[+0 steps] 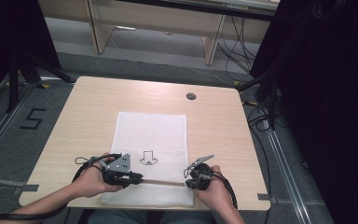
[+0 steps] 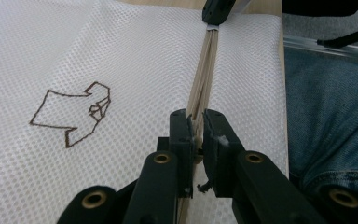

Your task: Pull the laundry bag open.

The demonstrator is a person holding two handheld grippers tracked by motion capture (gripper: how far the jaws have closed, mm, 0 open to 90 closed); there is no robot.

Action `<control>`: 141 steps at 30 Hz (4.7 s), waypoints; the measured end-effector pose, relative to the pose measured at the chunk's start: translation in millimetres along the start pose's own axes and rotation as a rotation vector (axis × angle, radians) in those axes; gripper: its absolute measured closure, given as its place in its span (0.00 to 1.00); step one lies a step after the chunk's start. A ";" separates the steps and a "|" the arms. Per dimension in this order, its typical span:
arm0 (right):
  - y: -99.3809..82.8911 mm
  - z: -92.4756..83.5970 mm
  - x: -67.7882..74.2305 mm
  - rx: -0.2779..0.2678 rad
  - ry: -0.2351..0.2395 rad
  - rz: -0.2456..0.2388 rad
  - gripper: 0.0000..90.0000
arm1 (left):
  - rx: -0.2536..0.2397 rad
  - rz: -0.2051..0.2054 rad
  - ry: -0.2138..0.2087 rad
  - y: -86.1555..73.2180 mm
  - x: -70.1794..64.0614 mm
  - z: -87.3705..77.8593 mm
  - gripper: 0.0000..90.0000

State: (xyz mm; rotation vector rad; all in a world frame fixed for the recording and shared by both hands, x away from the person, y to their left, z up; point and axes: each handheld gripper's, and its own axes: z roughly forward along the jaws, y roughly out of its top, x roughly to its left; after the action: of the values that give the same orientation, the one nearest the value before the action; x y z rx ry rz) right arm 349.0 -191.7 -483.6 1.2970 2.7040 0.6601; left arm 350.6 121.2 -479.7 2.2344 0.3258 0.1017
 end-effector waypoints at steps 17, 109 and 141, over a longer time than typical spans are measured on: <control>-0.2 -0.1 -0.3 0.001 -0.006 -0.001 1.00 | -0.001 0.004 0.005 -1.4 -1.3 -1.3 0.91; -0.3 1.1 -1.2 -0.020 0.000 -0.028 1.00 | -0.017 -0.027 0.034 -17.3 4.9 -24.0 0.91; -0.3 1.1 -1.1 -0.020 0.000 -0.027 1.00 | -0.022 -0.040 0.041 -23.9 8.0 -31.3 0.91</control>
State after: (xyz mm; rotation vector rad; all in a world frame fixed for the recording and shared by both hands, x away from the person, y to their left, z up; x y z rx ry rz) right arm 349.8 -192.3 -484.8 1.2538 2.7020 0.6826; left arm 347.8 161.3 -478.7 2.2049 0.3894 0.1300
